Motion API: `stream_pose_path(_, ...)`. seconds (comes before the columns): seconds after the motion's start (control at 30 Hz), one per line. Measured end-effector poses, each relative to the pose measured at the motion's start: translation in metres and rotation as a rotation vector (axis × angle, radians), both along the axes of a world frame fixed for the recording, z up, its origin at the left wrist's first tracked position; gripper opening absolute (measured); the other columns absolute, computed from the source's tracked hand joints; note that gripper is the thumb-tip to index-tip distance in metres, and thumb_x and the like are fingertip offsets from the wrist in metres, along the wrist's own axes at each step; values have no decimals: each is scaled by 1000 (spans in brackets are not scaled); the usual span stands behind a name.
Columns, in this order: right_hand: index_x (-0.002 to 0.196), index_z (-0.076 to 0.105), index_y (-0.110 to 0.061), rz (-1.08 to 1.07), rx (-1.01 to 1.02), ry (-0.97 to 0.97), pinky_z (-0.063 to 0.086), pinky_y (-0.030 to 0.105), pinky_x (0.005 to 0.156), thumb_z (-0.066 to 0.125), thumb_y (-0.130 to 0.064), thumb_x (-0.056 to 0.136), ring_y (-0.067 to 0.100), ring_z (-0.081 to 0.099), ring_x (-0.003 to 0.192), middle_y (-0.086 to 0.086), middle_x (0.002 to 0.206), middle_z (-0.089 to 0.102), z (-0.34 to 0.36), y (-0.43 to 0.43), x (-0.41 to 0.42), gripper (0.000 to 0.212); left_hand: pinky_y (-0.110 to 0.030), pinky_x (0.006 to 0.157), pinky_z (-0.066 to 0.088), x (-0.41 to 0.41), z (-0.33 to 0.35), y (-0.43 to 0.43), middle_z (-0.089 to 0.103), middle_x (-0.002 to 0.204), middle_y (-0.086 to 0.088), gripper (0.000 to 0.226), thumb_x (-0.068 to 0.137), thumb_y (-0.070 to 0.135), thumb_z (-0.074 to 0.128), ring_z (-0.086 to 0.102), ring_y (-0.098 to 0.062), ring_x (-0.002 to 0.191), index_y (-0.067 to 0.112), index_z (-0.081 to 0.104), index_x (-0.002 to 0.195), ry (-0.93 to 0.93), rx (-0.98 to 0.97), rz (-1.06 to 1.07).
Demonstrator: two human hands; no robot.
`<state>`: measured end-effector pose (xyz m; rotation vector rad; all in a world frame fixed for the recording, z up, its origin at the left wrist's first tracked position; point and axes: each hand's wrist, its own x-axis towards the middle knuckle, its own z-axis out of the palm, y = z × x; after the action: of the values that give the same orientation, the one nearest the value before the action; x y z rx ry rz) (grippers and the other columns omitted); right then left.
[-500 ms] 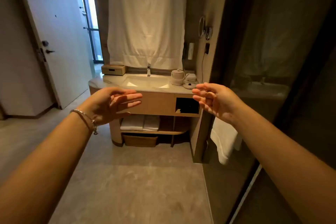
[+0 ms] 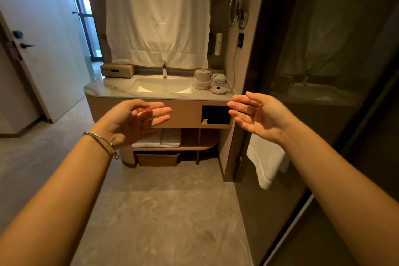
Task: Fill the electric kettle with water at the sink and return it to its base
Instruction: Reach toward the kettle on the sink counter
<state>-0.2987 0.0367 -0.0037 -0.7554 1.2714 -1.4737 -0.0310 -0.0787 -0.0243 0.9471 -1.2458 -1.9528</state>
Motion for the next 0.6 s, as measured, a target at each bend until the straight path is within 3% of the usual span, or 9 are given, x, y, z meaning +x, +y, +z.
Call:
stream_pose_path(0.13, 98, 67, -13, -10, -30, -1, 55, 22, 55, 46, -28, 94, 14, 72, 71, 3, 85, 76, 3, -23, -20, 26, -40, 87, 46, -14, 3, -26, 72, 105, -5, 28, 87, 21, 47, 69, -18, 96, 12, 64, 108, -4, -34, 47)
stream_pose_path(0.33, 94, 68, -13, -49, -52, -36, 54, 19, 53, 48, -26, 93, 10, 71, 64, -1, 75, 76, 3, -71, -42, 24, -38, 81, 49, -41, 1, -62, 72, 106, -3, 28, 88, 23, 48, 69, -16, 94, 14, 64, 108, 30, -40, 45)
stream_pose_path(0.5, 92, 70, -14, -40, -58, -18, 55, 20, 56, 49, -27, 92, 9, 70, 63, -2, 71, 74, -6, -117, -58, 24, -34, 72, 58, -54, -2, -106, 74, 101, -3, 26, 85, 23, 52, 71, -11, 73, 14, 66, 104, 50, -23, 69)
stream_pose_path(0.6, 92, 70, -14, -43, -51, -15, 55, 20, 56, 50, -27, 92, 9, 70, 63, -2, 70, 74, -11, -153, -65, 24, -34, 75, 57, -62, -2, -141, 74, 101, -3, 27, 83, 24, 53, 64, -8, 64, 13, 67, 104, 22, -47, 39)
